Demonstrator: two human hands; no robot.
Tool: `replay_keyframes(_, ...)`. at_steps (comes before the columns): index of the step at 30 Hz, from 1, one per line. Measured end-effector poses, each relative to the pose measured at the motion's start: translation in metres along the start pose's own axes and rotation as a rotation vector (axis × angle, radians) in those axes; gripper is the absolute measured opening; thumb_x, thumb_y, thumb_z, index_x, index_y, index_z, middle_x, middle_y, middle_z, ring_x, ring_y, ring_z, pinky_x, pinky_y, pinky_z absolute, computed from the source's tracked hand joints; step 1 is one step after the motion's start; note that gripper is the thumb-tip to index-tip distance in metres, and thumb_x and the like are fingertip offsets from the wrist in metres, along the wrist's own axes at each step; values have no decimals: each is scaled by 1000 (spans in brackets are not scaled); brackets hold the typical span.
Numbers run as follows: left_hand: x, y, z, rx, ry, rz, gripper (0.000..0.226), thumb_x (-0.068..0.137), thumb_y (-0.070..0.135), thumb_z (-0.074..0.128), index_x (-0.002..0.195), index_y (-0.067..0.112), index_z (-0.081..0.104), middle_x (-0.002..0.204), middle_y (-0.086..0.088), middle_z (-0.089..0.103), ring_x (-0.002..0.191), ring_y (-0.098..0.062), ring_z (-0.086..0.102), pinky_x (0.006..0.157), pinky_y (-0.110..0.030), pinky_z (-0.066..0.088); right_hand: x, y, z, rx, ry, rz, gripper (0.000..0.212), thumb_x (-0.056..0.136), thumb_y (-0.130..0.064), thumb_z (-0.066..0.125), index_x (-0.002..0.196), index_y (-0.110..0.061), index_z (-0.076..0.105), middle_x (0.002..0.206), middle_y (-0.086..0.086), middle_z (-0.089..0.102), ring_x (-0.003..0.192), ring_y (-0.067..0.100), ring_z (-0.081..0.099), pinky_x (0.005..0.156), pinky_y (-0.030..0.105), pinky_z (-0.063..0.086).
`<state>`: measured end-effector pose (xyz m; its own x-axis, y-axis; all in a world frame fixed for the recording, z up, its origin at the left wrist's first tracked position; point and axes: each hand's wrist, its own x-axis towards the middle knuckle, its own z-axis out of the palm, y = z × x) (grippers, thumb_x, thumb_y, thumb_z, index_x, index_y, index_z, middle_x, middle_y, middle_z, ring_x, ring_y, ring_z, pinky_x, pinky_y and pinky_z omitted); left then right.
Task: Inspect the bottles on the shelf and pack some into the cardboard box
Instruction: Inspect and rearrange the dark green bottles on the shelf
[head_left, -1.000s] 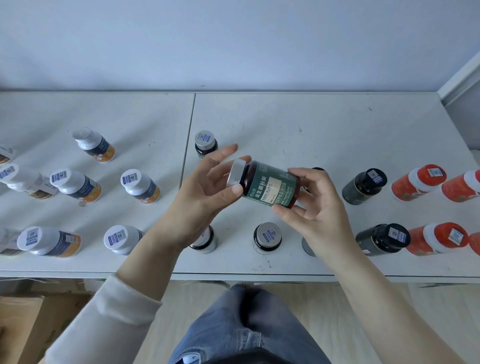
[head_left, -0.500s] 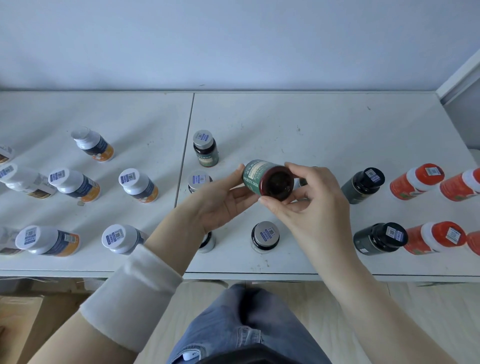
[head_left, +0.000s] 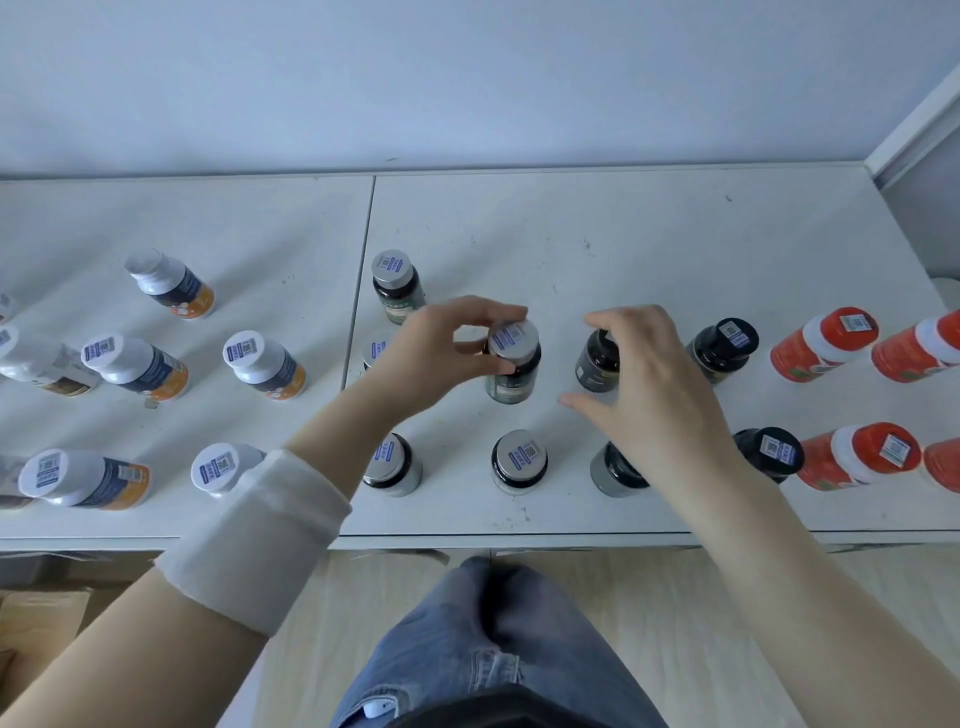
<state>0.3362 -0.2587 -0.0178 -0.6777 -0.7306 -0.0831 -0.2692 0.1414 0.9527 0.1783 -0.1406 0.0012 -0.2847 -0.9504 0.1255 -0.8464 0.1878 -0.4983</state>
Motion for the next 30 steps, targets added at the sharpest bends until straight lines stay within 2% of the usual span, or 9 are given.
replay_keyframes(3,6,-17,8,171,-34,35,41,77,-4,69,112,17,61,113,-3,58,109,-13,56,95,-21,48,9,3,-2,-107,-7,-38,64,68,-19,79,124,-7,48,121,15,47,106,34,50,78,40,43)
replay_keyframes(8,18,-31,9,342,-60,46,41,78,1,70,115,15,59,113,-2,56,107,-17,56,92,-30,49,17,8,3,-185,-23,-66,64,68,-20,80,123,-7,49,121,16,47,106,36,47,79,42,42)
replay_keyframes(12,20,-31,6,412,-68,75,47,78,4,71,120,15,54,116,-2,55,110,-16,53,94,-30,47,16,7,9,-198,-26,-79,64,66,-20,81,120,-6,51,117,18,50,103,38,48,78,45,43)
replay_keyframes(16,12,-32,-13,602,-86,99,68,76,19,75,135,18,41,133,-3,47,124,-16,43,100,-17,28,12,-4,10,-188,-7,-78,64,67,-21,80,122,-7,50,118,16,49,104,36,47,80,44,42)
replay_keyframes(18,3,-33,-35,688,-26,82,62,75,23,75,129,18,48,131,-5,49,123,-20,42,98,-19,27,11,-13,12,-175,-2,-84,64,67,-21,81,121,-7,51,117,17,50,104,36,48,79,42,43)
replay_keyframes(22,-14,-52,-73,780,1,22,47,73,20,77,115,19,59,117,-10,52,111,-28,46,92,-32,36,8,-38,27,-119,20,-101,62,65,-19,82,118,-4,53,113,19,52,100,36,51,75,33,38)
replay_keyframes(25,-19,-56,-82,620,40,2,36,74,14,75,108,20,63,105,-5,56,93,-19,51,76,-17,35,6,-59,46,-23,11,-76,56,69,-21,79,117,-5,54,110,16,53,101,34,52,81,34,42)
replay_keyframes(27,-26,-47,-91,342,83,-54,30,77,14,73,102,27,62,101,5,60,91,-11,55,77,-10,39,4,-69,60,106,18,-23,53,73,-24,76,117,-6,54,107,12,53,100,29,53,84,34,44)
replay_keyframes(30,-49,-31,-105,-334,8,-67,28,79,9,63,103,23,60,100,8,66,93,-10,61,83,-26,53,0,-85,69,567,-105,253,51,77,-32,69,122,-18,50,114,2,56,98,16,60,84,29,51)
